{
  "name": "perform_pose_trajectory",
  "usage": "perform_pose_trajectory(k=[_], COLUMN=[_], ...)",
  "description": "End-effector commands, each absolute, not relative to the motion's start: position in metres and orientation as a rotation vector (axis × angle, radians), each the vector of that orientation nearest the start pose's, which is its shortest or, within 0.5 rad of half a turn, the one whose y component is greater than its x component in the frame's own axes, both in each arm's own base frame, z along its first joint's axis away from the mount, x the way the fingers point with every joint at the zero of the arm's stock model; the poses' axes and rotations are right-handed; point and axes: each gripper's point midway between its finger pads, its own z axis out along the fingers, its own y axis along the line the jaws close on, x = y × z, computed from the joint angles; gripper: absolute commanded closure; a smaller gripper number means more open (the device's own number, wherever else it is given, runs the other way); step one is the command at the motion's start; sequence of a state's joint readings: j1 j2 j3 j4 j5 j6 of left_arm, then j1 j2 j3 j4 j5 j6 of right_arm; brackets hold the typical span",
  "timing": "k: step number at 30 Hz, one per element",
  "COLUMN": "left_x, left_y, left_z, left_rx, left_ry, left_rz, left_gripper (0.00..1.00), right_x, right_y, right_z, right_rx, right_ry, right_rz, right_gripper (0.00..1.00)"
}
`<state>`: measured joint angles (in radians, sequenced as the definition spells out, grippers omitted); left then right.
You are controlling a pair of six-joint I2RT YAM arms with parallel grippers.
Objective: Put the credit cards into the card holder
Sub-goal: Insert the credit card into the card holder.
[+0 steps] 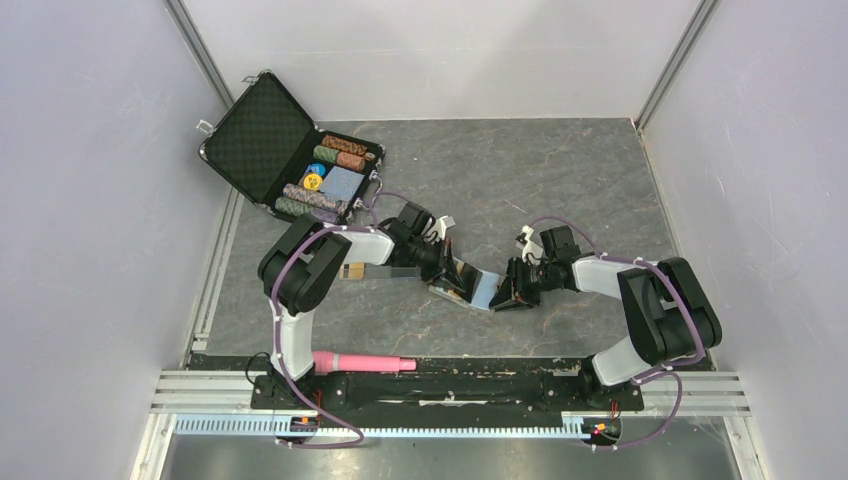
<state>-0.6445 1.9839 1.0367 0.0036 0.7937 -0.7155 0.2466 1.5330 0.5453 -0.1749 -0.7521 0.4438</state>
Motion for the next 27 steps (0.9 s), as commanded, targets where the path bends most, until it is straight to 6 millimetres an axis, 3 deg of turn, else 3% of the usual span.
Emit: perform_pose_trajectory(k=[1,15,23,27], left_x=[0.238,0.24,0.231,0.227], left_y=[-0.354,-0.358,-0.344,-0.343], left_z=[0.036,0.03,0.02,0.019], left_rx=[0.202,0.167,0.258,0.277], left_ry=[2.765,2.763,2.898,2.923], left_rz=[-1.437,-1.48,-1.261,-1.24], left_gripper=[0.98,0.98,0.95,0.94], right_x=[0.198,0.198,0.199,0.199], right_y=[0.181,0.182,0.182,0.183], right_z=[0.005,0.004,0.004,0.004], right_rx=[0.011,0.017,0.021,0.022], right_ry=[2.776,2.77,2.769,2.773], right_rz=[1.145,1.151,1.151,1.151], right_gripper=[0.7,0.71,0.71,0.7])
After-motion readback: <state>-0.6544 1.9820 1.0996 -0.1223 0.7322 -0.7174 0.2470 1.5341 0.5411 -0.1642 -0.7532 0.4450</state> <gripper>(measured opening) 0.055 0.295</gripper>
